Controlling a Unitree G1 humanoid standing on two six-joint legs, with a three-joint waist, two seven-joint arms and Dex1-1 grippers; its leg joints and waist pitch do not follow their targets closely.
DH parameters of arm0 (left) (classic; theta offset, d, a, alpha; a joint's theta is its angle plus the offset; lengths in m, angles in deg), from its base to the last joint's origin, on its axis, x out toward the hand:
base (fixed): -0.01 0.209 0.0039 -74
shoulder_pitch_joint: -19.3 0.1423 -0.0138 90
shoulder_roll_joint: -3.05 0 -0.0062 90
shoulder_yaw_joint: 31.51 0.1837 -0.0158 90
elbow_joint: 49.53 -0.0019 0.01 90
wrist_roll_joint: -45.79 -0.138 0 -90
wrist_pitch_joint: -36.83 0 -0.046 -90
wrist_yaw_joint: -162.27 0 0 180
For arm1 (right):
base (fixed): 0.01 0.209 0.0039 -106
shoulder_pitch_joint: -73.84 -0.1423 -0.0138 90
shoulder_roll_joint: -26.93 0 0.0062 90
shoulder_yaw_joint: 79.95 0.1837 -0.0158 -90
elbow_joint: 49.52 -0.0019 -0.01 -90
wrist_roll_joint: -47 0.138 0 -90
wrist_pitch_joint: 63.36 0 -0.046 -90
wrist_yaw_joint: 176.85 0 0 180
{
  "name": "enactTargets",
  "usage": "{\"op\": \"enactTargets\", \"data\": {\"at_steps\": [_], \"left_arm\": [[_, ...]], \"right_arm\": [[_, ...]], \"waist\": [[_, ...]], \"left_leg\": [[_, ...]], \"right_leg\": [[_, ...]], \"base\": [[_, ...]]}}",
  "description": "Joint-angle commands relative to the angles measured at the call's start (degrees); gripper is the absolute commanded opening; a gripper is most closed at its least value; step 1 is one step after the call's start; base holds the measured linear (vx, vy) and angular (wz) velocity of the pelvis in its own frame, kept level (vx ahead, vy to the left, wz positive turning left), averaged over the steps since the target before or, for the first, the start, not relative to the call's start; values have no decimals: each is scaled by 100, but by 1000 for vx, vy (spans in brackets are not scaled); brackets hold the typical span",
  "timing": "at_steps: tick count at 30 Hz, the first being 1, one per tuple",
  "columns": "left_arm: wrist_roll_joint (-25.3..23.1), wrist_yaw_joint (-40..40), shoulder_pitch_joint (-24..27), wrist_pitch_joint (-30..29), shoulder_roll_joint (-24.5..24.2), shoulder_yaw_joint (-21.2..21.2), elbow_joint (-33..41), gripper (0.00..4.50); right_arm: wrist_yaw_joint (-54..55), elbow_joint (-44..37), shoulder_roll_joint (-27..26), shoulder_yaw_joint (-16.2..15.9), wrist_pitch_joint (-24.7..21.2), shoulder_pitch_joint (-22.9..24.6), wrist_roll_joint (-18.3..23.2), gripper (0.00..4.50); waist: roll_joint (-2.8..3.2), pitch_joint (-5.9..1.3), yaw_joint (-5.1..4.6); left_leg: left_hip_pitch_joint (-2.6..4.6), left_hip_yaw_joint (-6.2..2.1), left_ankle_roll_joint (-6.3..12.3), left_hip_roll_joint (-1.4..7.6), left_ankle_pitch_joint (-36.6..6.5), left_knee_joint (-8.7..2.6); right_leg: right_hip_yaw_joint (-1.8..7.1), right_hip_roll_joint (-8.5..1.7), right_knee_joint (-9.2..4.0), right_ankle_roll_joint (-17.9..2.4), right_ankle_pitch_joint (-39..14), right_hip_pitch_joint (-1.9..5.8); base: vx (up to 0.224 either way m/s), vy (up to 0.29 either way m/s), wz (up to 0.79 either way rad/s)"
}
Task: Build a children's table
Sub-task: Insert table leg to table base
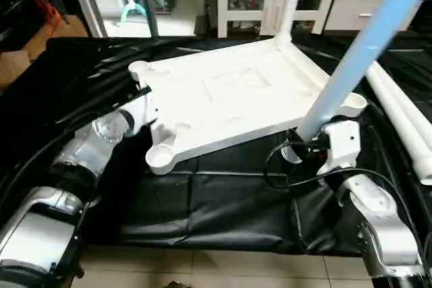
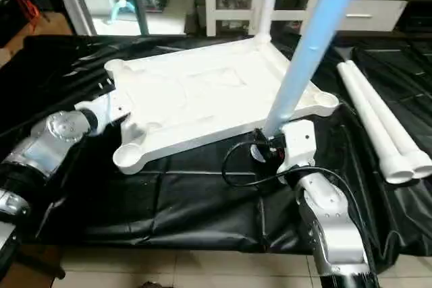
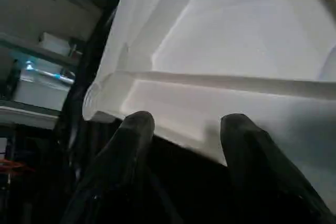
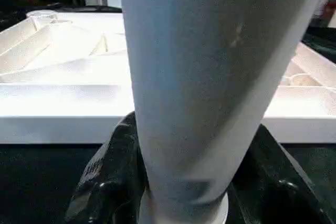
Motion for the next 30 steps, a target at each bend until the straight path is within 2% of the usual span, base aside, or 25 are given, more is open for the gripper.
{"op": "enactTargets", "data": {"at_steps": [1,2,3,5,6,8,9,10,11,12,14,16,17,19,20,21,22,25,27,29,30], "left_arm": [[-84,204,-129,167,-41,120,-155,239],[-88,210,-132,175,-41,124,-163,239],[-233,377,-133,360,-35,310,-283,239],[-428,583,-137,629,44,579,-456,239],[-489,642,-143,719,97,669,-516,239],[-624,623,-175,879,192,818,-613,239],[-706,607,-207,946,272,906,-701,239],[-708,608,-208,946,274,908,-703,239],[-814,682,-216,988,304,1036,-761,239],[-940,789,-210,1024,307,1184,-804,239],[-1063,928,-195,1081,294,1326,-848,239],[-1100,1631,46,1073,170,1531,-663,239],[-1068,1814,120,1059,141,1552,-584,239],[-757,2299,348,930,121,1459,-253,239],[-512,2591,503,850,138,1396,11,239],[-157,2953,731,704,188,1328,438,239],[-16,3072,824,625,209,1311,632,239],[894,3681,1448,-4,377,1413,2205,239],[1163,3703,1630,-329,610,1466,2783,239],[1238,3677,1686,-435,726,1468,2967,239],[1424,3502,1705,-597,1134,1382,3172,239]], "right_arm": [[-23,217,32,-76,168,-263,-115,184],[-24,231,32,-78,171,-273,-119,184],[-27,552,17,-113,302,-501,-204,184],[-8,1237,-27,-142,607,-993,-348,184],[24,1524,-58,-134,737,-1223,-393,184],[93,1957,-117,-117,924,-1604,-439,184],[143,2298,-166,-107,1057,-1880,-467,184],[144,2307,-168,-107,1061,-1887,-468,184],[187,2619,-205,-115,1141,-2089,-506,184],[225,2943,-243,-134,1215,-2285,-549,184],[246,3282,-284,-157,1304,-2473,-584,184],[229,4009,-436,-233,1468,-2802,-666,184],[219,4150,-472,-248,1514,-2861,-684,184],[201,4325,-576,-191,1557,-2940,-618,184],[193,4421,-644,-135,1577,-2994,-561,184],[170,4587,-736,-77,1649,-3081,-504,184],[159,4618,-767,-67,1662,-3099,-487,184],[25,4865,-968,-101,1864,-3225,-453,184],[-81,5001,-1079,-89,1996,-3269,-424,184],[-118,5023,-1120,-83,2027,-3270,-412,184],[-197,5027,-1196,-55,2082,-3255,-365,184]], "waist": [[-42,-469,2],[-50,-495,18],[-59,-507,25],[-57,-517,8],[-66,-519,13],[-31,-525,46],[-38,-517,30],[-44,-514,32],[-36,-518,50],[-57,-513,39],[-59,-505,26],[-52,-512,25],[-69,-492,-19],[-53,-495,-12],[-54,-490,-18],[-43,-500,-25],[-60,-487,-36],[-36,-478,-41],[-37,-468,-56],[-54,-454,-66],[-27,-457,-74]], "left_leg": [[256,-206,839,483,335,-299],[257,-209,899,495,580,-268],[255,-211,1005,500,816,-237],[221,-204,1063,463,1012,-204],[191,-187,1053,453,1008,-190],[201,-175,1079,477,994,-172],[193,-175,1082,481,941,-181],[199,-166,1075,480,897,-180],[207,-159,1050,496,825,-180],[183,-153,1055,497,804,-183],[182,-143,1057,495,763,-183],[170,-139,1074,501,744,-178],[128,-134,1073,490,732,-192],[186,-113,1066,518,602,-181],[166,-112,1077,528,590,-196],[167,-100,1068,534,580,-190],[179,-94,1075,535,531,-197],[182,-72,1077,553,444,-195],[183,-58,1028,552,298,-206],[182,-55,1025,544,271,-207],[173,-56,1040,534,275,-201]], "right_leg": [[171,-481,-175,-1657,2084,184],[177,-481,-137,-1647,2294,176],[168,-469,-106,-1618,2508,146],[154,-468,-72,-1637,2627,138],[159,-484,-60,-1656,2661,155],[154,-490,-39,-1671,2737,120],[145,-480,-42,-1681,2643,128],[143,-477,-49,-1695,2585,119],[148,-499,-53,-1732,2500,116],[153,-502,-51,-1749,2472,146],[154,-493,-55,-1793,2441,142],[152,-514,-43,-1819,2435,155],[144,-513,-43,-1858,2387,171],[151,-512,-58,-1899,2273,132],[150,-522,-59,-1932,2217,153],[148,-530,-40,-1960,2211,137],[146,-507,-54,-1954,2151,123],[151,-515,-52,-1974,1918,121],[157,-508,-74,-1976,1722,128],[163,-476,-94,-1967,1638,129],[167,-475,-93,-1961,1643,131]], "base": [[0,0,0],[0,0,0],[0,0,0],[0,0,0],[0,0,0],[0,0,0],[0,0,0],[0,0,0],[0,0,0],[0,0,0],[0,0,0],[0,0,0],[0,0,0],[0,0,0],[0,0,0],[0,0,0],[0,0,0],[0,0,0],[0,0,0],[0,0,0],[0,0,0]]}}
